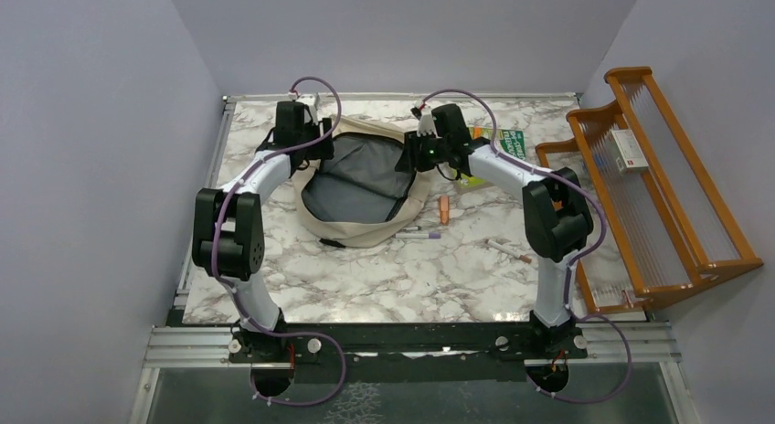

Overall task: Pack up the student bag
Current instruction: Adjust the student bag at the center of the board.

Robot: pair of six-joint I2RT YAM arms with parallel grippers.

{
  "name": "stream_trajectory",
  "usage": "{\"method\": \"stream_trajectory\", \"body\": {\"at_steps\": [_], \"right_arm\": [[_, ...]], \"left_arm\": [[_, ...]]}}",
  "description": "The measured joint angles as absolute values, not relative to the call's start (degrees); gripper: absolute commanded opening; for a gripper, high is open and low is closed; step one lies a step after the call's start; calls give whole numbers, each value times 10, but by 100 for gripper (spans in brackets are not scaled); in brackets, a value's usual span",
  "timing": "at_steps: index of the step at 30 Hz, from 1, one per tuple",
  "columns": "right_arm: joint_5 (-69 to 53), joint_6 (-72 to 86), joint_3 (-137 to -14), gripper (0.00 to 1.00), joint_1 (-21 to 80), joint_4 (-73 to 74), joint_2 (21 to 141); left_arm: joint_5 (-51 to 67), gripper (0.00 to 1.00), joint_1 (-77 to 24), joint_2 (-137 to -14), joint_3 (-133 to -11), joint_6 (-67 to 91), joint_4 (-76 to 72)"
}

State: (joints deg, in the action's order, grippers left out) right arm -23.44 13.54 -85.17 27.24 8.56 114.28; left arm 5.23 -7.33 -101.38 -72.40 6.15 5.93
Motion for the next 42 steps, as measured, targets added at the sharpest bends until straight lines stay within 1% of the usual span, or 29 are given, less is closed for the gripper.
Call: {"method": "stream_trajectory", "body": {"at_steps": [6, 8, 12, 14, 21, 26, 27, 35, 42], "right_arm": [[-239, 139, -852, 41, 272, 86, 1156], [-239, 139, -852, 41, 272, 86, 1156], [-239, 139, -852, 41, 272, 86, 1156], [-239, 139, -851, 41, 272, 85, 1156], [-239, 139, -845, 41, 272, 85, 1157], [-239, 140, -844, 41, 272, 85, 1167], [-239, 140, -844, 41, 272, 85, 1169], [-226, 142, -843, 40, 272, 87, 1185], [-193, 150, -843, 39, 272, 100, 1199]], "left_arm": [[102, 71, -60, -1053, -732, 57, 76], [120, 68, -52, -1063, -732, 59, 79], [150, 59, -44, -1084, -736, 64, 79], [162, 53, -42, -1088, -739, 66, 80], [203, 26, -34, -1100, -748, 75, 79], [220, 3, -28, -1100, -749, 79, 79], [222, 0, -27, -1100, -749, 78, 79], [243, 0, -9, -1100, -785, 81, 97], [256, 0, 23, -1117, -872, 83, 111]]}}
